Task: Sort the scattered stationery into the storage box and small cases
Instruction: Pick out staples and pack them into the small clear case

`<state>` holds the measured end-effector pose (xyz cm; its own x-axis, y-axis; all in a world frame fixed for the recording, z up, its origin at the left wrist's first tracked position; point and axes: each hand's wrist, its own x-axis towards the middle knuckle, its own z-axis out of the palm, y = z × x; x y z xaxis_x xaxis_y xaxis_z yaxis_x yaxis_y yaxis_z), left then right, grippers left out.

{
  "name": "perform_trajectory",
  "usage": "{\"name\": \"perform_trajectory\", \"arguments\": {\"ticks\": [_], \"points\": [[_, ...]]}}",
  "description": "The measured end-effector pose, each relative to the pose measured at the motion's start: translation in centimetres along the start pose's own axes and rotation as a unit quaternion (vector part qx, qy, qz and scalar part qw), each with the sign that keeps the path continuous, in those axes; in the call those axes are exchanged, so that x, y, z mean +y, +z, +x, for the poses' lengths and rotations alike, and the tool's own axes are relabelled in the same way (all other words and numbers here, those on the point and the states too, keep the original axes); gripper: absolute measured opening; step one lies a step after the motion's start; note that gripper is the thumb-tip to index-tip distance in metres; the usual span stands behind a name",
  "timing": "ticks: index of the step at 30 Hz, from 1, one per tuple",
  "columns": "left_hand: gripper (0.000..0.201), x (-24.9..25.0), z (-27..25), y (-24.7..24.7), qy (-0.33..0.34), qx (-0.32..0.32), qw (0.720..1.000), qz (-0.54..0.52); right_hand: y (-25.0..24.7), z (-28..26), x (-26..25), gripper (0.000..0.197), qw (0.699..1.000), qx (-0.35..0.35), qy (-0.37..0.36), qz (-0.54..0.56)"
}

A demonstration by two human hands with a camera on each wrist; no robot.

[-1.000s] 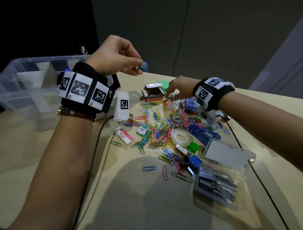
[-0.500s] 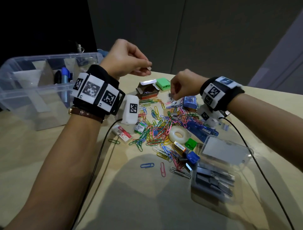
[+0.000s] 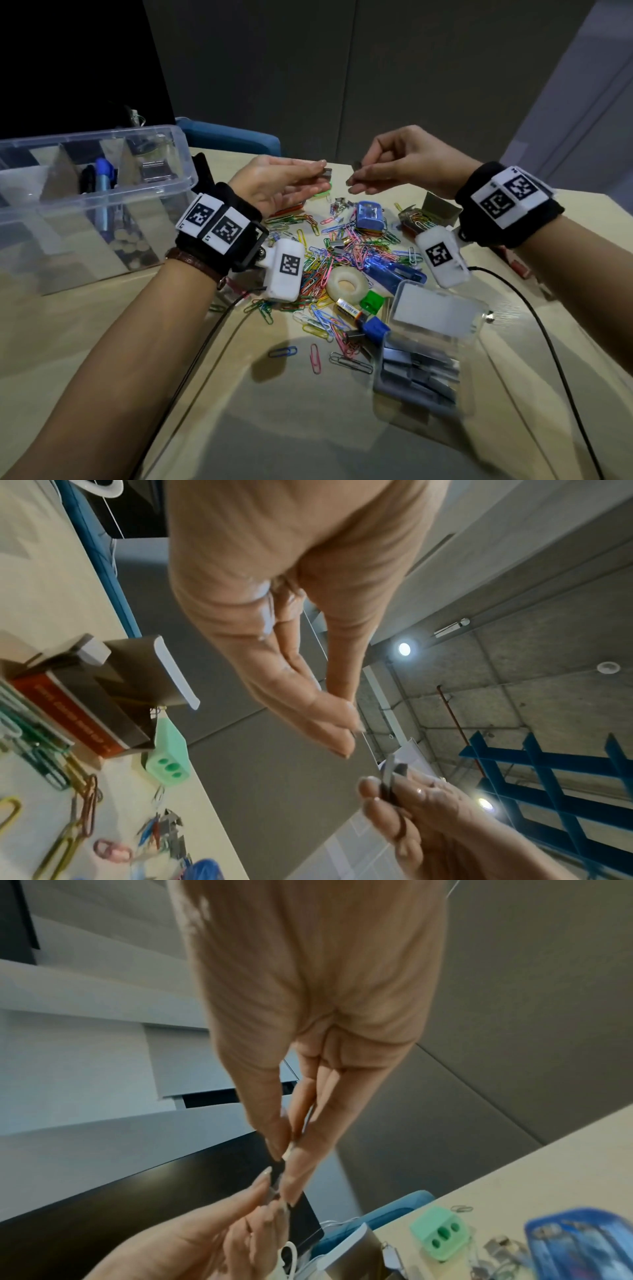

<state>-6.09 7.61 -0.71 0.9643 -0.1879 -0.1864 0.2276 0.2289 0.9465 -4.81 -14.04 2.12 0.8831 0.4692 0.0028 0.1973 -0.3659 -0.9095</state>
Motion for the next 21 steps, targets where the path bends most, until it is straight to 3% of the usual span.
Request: {"name": "perform_trajectory", "arguments": {"ticks": [5, 12, 21], "points": [[0.007, -0.4, -0.3, 0.6, -0.007, -0.006, 0.999, -0.033, 0.1, -0.7, 0.2, 0.024, 1.0, 0.021, -0.018, 0.003], [0.008, -0.9, -0.5, 1.3, -0.002, 0.012, 0.999, -0.043, 0.5, -1.0, 0.5, 0.036, 0.986, 0.081, -0.123, -0.078], [0.008, -1.0, -0.8, 1.8, -0.02, 0.026, 0.998, -0.059, 1.0, -0.7, 0.7, 0.027, 0.961, 0.172, -0.183, -0.113]]}}
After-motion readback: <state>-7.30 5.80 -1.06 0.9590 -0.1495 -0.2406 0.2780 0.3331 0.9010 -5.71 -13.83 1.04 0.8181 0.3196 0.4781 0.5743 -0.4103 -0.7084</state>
